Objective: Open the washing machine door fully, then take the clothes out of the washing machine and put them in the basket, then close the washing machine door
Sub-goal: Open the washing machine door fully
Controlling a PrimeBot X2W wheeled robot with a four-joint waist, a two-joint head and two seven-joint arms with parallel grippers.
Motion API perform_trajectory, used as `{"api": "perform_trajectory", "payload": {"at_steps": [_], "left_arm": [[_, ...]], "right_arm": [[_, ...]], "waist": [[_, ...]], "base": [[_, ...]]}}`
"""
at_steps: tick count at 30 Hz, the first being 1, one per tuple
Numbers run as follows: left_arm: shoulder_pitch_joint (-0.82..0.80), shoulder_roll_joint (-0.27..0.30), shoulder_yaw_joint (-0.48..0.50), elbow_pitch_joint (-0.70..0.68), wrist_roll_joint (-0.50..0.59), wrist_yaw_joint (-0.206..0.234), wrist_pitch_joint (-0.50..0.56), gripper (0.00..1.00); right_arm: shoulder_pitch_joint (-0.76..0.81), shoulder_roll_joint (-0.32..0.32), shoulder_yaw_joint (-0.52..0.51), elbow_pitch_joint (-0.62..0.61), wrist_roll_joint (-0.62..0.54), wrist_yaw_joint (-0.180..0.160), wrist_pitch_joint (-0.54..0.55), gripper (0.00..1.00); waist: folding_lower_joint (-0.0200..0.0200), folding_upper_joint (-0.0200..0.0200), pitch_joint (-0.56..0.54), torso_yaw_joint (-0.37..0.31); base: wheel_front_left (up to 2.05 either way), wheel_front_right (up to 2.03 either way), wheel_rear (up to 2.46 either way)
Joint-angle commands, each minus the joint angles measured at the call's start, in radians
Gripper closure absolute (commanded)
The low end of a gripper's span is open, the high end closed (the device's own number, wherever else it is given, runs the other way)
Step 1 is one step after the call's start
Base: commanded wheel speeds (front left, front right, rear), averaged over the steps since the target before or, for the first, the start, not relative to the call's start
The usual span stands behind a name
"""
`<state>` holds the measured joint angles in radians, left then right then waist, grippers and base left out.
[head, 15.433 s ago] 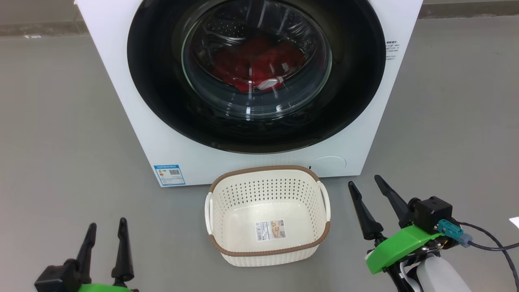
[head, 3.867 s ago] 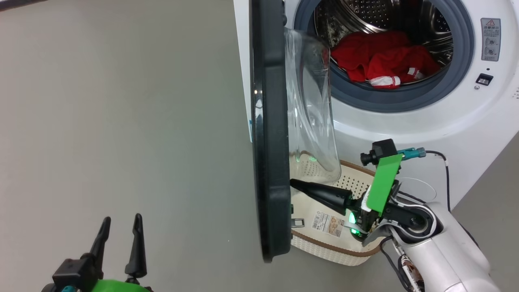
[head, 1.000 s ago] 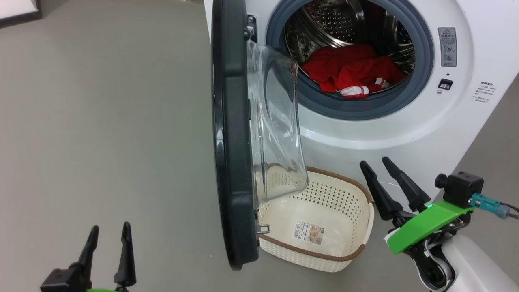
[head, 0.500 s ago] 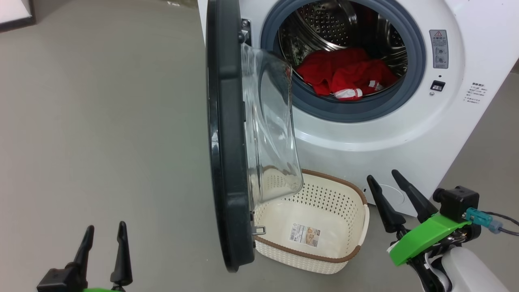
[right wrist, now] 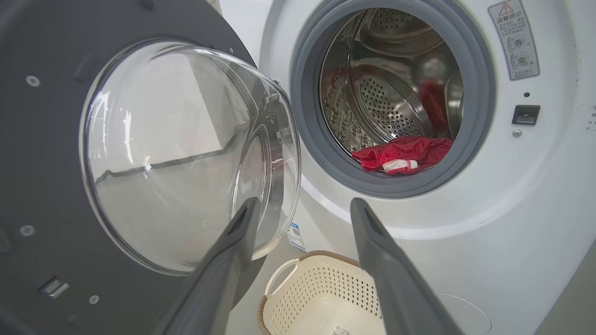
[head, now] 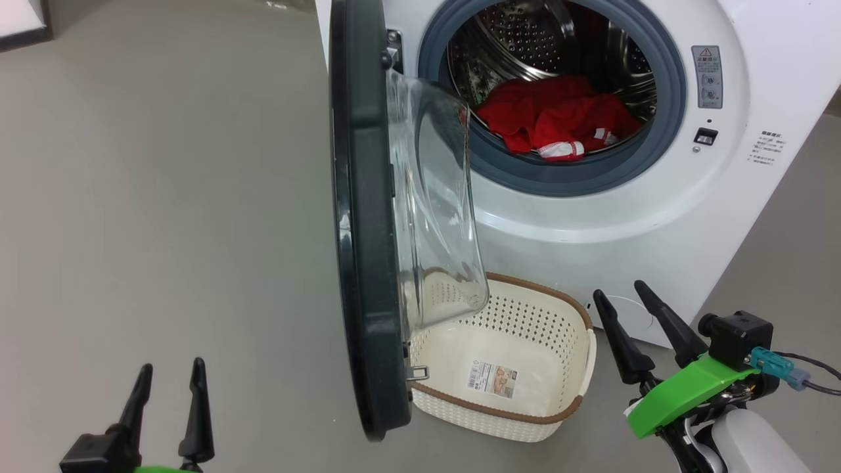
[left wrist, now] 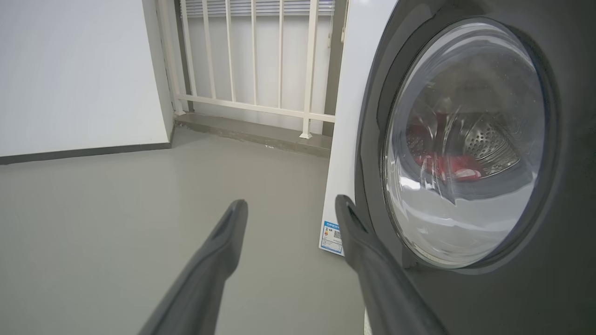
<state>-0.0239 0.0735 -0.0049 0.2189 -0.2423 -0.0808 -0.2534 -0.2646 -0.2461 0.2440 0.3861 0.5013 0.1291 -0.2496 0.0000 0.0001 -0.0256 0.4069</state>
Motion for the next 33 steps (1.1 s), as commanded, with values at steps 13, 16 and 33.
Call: {"api": "perform_trajectory", "payload": {"at_steps": [13,16,33], "left_arm": [[-0.021,0.035,0.016,-0.031,-0.012,0.016,-0.003,0.00],[-0.019,0.035,0.014,-0.033,-0.014,0.017,-0.003,0.00],[-0.022,0.048,0.003,-0.052,-0.020,0.022,-0.004,1.00]], "right_arm": [[0.008,0.005,0.003,-0.032,-0.039,0.002,-0.012,0.00],[0.007,0.006,0.005,-0.031,-0.039,0.002,-0.012,0.00],[0.005,0.007,0.009,-0.025,-0.039,0.002,-0.012,0.00]], "waist": [[0.0000,-0.0001,-0.003,0.000],[0.0000,-0.0001,-0.001,-0.002],[0.0000,-0.0001,0.002,-0.011]], "base": [[0.00,0.00,0.00],[0.00,0.00,0.00],[0.00,0.00,0.00]]}}
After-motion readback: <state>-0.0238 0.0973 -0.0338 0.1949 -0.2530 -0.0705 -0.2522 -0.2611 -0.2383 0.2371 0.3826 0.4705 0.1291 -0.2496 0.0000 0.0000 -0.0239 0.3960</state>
